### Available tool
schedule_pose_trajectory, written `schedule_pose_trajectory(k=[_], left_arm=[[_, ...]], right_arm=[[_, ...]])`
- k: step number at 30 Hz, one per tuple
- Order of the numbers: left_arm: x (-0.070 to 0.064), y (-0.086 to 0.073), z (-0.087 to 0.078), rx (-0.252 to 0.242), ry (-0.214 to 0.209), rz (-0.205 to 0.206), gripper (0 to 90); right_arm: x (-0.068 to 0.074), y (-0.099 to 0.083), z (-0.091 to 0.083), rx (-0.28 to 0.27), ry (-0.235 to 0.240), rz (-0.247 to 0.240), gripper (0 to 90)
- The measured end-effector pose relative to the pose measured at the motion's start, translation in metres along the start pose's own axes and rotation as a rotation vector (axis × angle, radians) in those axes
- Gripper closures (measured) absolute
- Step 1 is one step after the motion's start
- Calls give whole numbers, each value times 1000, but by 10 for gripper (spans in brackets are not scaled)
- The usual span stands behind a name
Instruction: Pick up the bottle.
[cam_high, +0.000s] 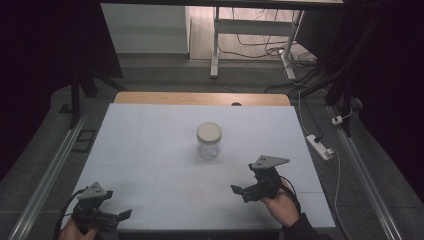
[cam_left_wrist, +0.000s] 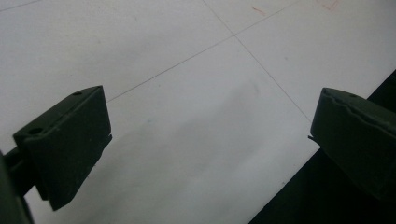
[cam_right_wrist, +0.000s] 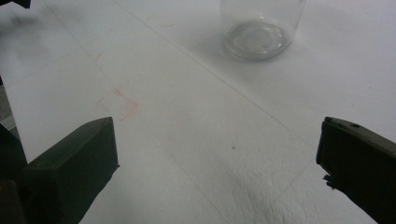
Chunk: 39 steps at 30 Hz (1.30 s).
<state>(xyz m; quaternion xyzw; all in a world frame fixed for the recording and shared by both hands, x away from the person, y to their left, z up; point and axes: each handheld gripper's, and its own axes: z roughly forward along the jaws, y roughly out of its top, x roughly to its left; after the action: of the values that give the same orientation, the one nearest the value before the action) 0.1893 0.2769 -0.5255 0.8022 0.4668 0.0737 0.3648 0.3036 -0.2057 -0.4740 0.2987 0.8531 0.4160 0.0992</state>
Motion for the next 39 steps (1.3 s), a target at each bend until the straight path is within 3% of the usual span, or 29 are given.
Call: schedule_pose_trajectory(k=[8,19,25,33,39], left_arm=[[-1,0,1,10,1,13,0],[-1,0,1,14,-6,11,0],[-1,0,1,15,-6,10,0],[0,0,2,16,-7,11,0],[0,0,2,16,-10,11,0]], right_arm=[[-2,8,10,2,-13,-12,0],[-13,20,27,-24,35,56,0],[-16,26,36,-23,26,24,0],[-24,36,54,-21,19,39,0],[-26,45,69,-2,-7,20,0]])
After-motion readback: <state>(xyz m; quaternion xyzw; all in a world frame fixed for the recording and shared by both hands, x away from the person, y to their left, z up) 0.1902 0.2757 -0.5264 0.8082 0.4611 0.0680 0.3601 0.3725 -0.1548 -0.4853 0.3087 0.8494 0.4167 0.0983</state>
